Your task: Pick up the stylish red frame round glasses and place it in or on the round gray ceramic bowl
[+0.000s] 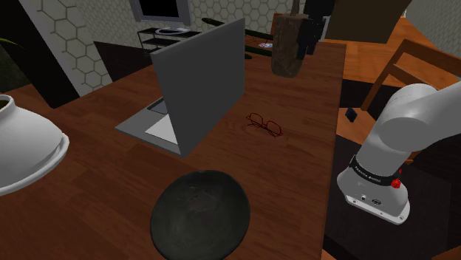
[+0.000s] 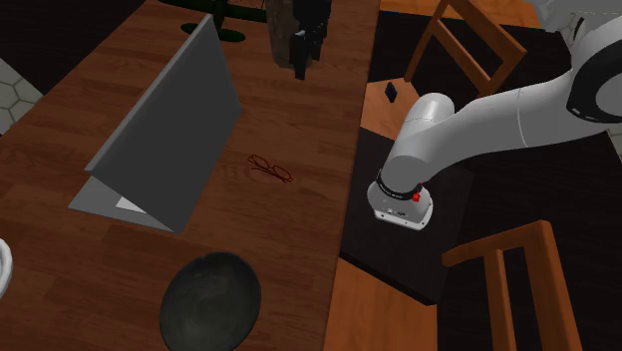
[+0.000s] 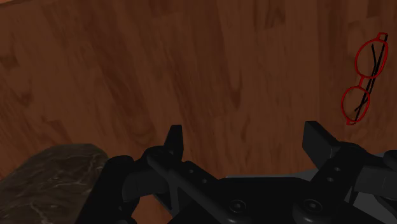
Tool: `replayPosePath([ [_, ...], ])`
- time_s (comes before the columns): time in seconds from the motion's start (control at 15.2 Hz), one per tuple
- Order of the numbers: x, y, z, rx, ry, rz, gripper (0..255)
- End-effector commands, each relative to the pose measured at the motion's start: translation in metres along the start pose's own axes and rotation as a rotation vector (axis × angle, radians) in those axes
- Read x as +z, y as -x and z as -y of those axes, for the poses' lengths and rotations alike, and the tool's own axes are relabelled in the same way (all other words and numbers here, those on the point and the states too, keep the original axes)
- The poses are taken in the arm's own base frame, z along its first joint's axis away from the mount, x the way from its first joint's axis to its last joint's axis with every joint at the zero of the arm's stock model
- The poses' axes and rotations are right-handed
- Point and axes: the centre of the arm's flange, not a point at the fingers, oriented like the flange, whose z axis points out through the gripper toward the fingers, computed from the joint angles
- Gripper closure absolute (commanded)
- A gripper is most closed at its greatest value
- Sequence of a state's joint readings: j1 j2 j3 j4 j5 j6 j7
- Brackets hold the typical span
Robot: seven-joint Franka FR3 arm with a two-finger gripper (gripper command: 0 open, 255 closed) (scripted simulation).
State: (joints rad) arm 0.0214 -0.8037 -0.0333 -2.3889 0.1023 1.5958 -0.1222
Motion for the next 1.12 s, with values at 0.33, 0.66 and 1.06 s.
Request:
replayPosePath([
  [0.33, 0.037, 0.0, 0.058, 0.019, 0.021, -0.007, 0],
  [0.66, 0.074, -0.002, 0.116, 0.038, 0.042, -0.013, 0],
  [1.06, 0.121, -0.005, 0.184, 0.061, 0.067, -0.021, 0],
])
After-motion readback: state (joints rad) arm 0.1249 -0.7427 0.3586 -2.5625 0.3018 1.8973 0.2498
